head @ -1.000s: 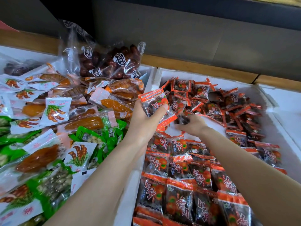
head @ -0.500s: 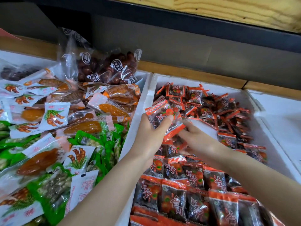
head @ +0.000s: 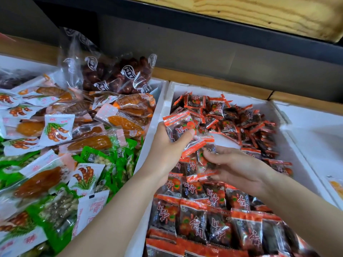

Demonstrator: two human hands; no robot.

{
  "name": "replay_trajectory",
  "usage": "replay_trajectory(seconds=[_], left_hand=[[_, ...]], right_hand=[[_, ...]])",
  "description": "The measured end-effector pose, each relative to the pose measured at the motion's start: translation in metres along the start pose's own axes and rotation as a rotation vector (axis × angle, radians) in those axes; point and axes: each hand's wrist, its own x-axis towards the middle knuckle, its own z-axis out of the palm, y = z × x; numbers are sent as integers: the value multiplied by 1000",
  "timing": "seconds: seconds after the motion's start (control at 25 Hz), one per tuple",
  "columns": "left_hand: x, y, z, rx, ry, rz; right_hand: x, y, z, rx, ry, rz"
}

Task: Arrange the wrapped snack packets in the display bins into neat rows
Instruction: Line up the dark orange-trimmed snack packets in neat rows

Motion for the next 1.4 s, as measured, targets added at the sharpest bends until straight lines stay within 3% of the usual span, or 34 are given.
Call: replay_trajectory(seconds=[0.16, 0.6, 0.84, 1.08, 1.28, 1.4], left_hand=[[4, 7, -8, -7, 63, 34], [-2, 13, -4, 8, 61, 25], [-3, 13, -5, 11, 45, -6], [-4, 12, -3, 20, 5, -30], [-7, 8, -1, 24, -37, -84], [-6, 6, -1, -38, -89, -115]], right_hand=[[-7, 10, -4, -234, 90, 6], [-18, 53, 49, -382, 144, 30], [-9, 58, 55, -621, 118, -64], [-4, 60, 44, -626, 74, -59], [-10, 59, 47, -1025, 122, -247], [-16, 58, 38, -959, 230, -279]])
